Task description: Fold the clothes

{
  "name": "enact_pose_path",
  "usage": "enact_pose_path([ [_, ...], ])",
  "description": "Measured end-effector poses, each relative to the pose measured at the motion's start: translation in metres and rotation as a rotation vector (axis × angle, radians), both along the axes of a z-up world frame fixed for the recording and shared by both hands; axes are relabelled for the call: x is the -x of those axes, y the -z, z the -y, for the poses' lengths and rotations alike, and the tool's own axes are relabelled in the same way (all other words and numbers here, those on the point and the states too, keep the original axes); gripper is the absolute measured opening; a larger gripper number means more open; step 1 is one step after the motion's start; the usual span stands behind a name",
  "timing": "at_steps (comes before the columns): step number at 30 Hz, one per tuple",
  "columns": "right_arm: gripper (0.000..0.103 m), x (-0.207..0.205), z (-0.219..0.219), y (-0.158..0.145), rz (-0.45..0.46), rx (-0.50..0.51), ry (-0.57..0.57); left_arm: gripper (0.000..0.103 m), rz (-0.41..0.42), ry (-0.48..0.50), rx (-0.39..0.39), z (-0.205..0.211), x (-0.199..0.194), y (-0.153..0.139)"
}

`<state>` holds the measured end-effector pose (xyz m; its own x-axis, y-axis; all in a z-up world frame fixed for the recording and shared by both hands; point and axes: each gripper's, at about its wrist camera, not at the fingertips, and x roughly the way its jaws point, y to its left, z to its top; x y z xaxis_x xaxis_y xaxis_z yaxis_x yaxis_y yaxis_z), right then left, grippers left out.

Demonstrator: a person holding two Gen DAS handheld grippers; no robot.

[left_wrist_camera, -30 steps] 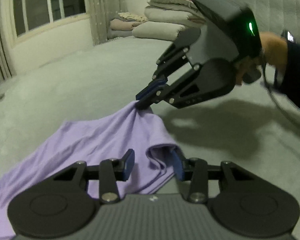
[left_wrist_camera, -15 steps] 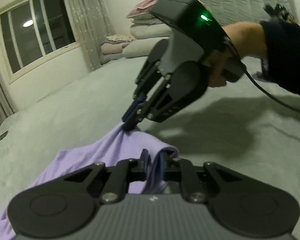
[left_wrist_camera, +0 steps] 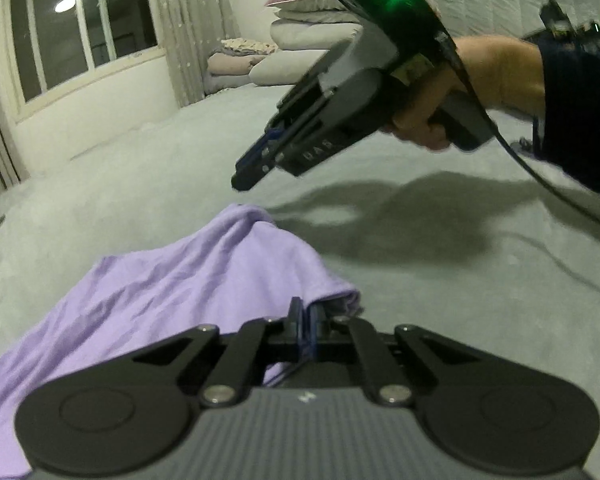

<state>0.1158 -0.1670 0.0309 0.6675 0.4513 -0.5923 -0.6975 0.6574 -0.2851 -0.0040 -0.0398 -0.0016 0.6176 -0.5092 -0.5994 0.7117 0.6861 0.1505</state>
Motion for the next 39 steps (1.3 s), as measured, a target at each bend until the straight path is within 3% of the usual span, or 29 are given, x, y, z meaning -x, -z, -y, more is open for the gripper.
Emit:
enact_pose_path([
  [2, 0.010, 0.000, -0.001, 0.004, -0.028, -0.024, -0.035, 0.002, -0.014, -0.005, 0.014, -0.003, -0.003, 0.000],
  [5, 0.010, 0.009, -0.011, 0.010, -0.042, 0.050, -0.117, 0.002, -0.015, -0.006, 0.011, -0.004, -0.003, -0.001],
  [11, 0.015, 0.023, -0.023, 0.007, -0.058, 0.103, -0.204, 0.002, -0.023, -0.009, 0.017, -0.010, 0.001, -0.002],
  [25, 0.018, 0.043, -0.044, 0.012, 0.062, 0.303, -0.265, 0.002, -0.015, -0.010, 0.009, -0.007, 0.000, 0.001],
  [34, 0.018, 0.045, -0.050, 0.018, 0.085, 0.310, -0.290, 0.002, -0.009, -0.013, 0.004, -0.004, -0.001, 0.004],
  [39, 0.018, 0.044, -0.045, 0.016, 0.012, 0.279, -0.304, 0.002, -0.009, -0.013, 0.005, -0.004, -0.002, 0.004],
])
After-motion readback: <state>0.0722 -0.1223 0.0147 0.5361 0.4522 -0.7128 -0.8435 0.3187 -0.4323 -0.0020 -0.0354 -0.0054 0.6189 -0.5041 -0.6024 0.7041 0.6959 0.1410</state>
